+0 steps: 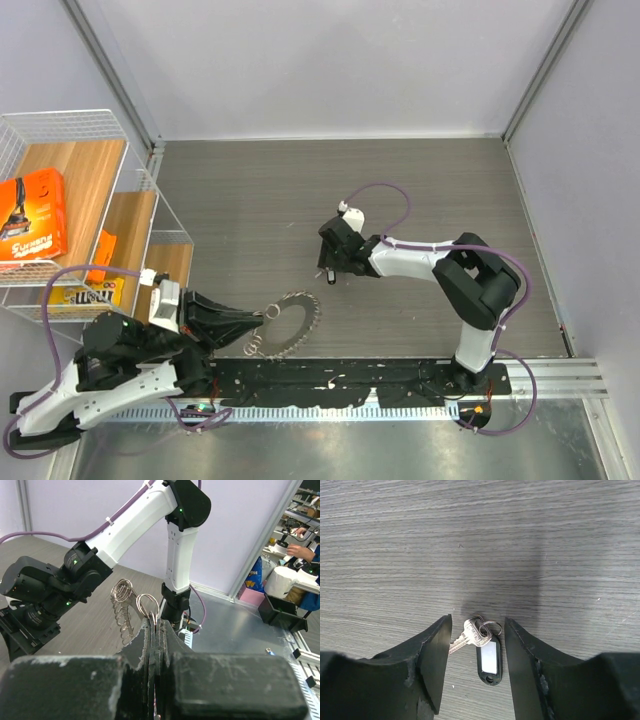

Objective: Put the keys on the keyring

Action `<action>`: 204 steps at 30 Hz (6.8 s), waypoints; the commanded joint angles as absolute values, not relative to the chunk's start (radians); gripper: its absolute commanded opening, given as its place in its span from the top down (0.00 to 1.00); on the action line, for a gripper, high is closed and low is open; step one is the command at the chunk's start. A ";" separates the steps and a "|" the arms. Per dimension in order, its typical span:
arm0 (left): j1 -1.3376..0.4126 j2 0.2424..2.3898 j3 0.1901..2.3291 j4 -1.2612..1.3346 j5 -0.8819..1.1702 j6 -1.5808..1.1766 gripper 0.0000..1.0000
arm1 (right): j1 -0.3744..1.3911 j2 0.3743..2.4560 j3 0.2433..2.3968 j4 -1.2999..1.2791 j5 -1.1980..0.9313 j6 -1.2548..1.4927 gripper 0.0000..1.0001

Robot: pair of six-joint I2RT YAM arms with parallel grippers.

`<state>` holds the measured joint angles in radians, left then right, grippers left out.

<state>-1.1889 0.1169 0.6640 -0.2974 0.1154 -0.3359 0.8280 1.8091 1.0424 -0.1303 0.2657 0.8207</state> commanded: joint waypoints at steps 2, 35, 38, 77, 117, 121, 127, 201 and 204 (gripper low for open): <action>-1.187 0.109 0.681 -0.245 0.100 -0.342 1.00 | 0.828 1.825 1.062 -0.141 0.305 0.862 0.54; -1.189 0.147 0.690 -0.245 0.083 -0.342 1.00 | 0.841 1.531 0.890 -0.155 0.284 0.654 0.51; -1.187 0.150 0.687 -0.241 0.081 -0.345 1.00 | 0.844 1.479 0.855 -0.175 0.244 0.669 0.45; -1.187 0.109 0.689 -0.279 0.061 -0.336 1.00 | 0.874 1.686 0.859 0.006 0.192 0.977 0.64; -1.189 0.175 0.718 -0.226 0.104 -0.367 1.00 | 0.903 0.852 0.825 -0.348 -0.040 0.253 0.91; -1.189 0.193 0.719 -0.212 0.115 -0.382 1.00 | 0.907 0.830 0.836 -0.389 -0.038 0.239 0.94; -1.189 0.198 0.721 -0.209 0.124 -0.402 1.00 | 0.910 0.975 0.784 -0.456 -0.087 0.329 0.94; -1.189 0.222 0.703 -0.219 0.098 -0.374 1.00 | 0.930 1.457 0.779 -0.354 -0.028 0.413 0.94; -1.189 0.219 0.704 -0.224 0.091 -0.373 1.00 | 0.931 1.425 0.773 -0.363 -0.003 0.411 0.94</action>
<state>-1.1889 0.2138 0.6807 -0.2897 0.1116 -0.3809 0.9222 1.4662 0.7521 -0.3721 -0.0292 0.4175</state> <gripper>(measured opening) 0.030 0.066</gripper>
